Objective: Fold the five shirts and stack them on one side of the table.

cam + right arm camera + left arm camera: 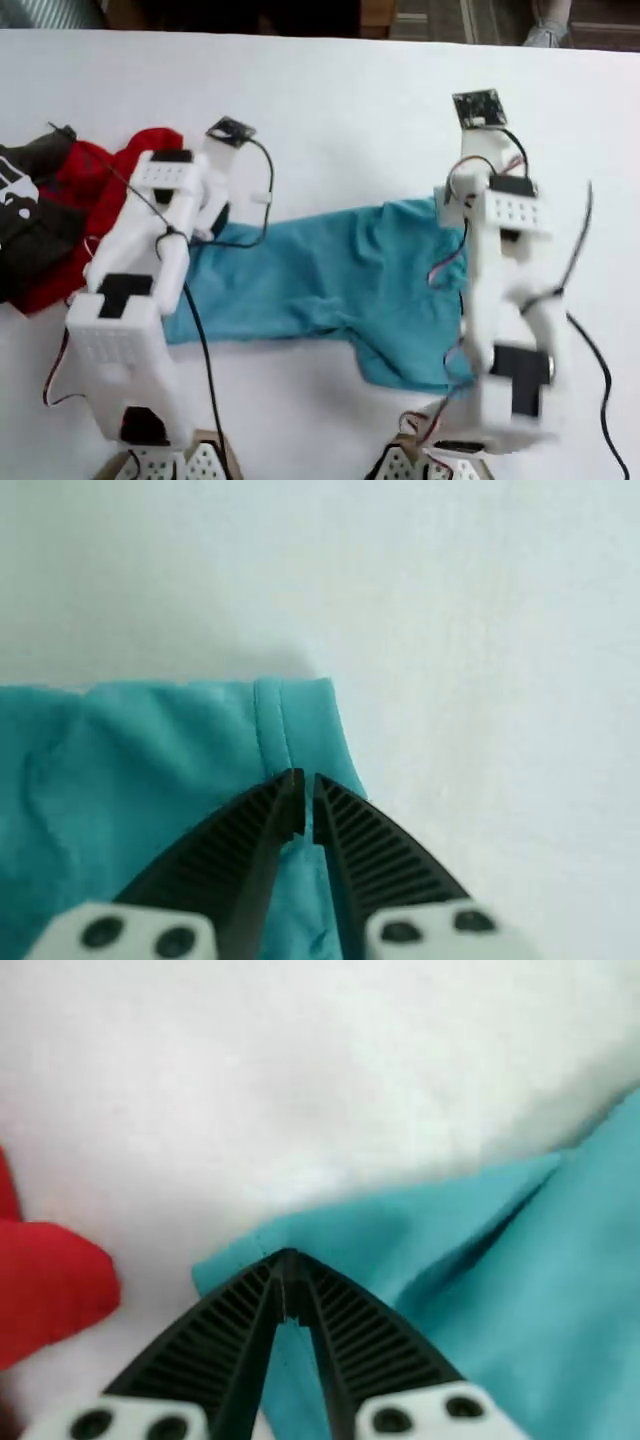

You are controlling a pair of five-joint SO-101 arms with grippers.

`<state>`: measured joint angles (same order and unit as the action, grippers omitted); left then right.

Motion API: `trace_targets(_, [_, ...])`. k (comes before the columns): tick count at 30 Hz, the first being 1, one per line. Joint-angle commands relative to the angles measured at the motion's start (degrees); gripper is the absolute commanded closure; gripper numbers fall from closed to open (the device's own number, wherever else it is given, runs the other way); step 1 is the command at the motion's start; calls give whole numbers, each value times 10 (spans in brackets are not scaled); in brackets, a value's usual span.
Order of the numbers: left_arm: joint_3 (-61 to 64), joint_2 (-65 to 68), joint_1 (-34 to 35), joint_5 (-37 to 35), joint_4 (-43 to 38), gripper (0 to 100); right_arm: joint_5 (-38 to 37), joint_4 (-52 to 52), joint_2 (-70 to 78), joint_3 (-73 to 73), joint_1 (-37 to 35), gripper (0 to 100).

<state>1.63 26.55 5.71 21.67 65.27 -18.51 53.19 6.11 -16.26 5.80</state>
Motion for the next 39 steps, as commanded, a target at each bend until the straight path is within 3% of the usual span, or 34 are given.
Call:
trace_targets(1, [-50,29,24,-14,-5,973,4,-8,108,80,6,978])
trace_targets(9, [-54,42,66,-18,6,973,-1,5,217,171,66,978])
trace_targets(16, [-60,41,54,-22,20,973,-1,33,226,212,74,978])
trace_targets(22, [-138,48,36,-47,24,973,0,33,229,262,69,978])
trace_targets(33, [-325,43,25,-55,181,973,4,173,223,381,24,978])
trace_targets(39, [-307,45,19,-53,231,973,4,206,228,391,-16,931])
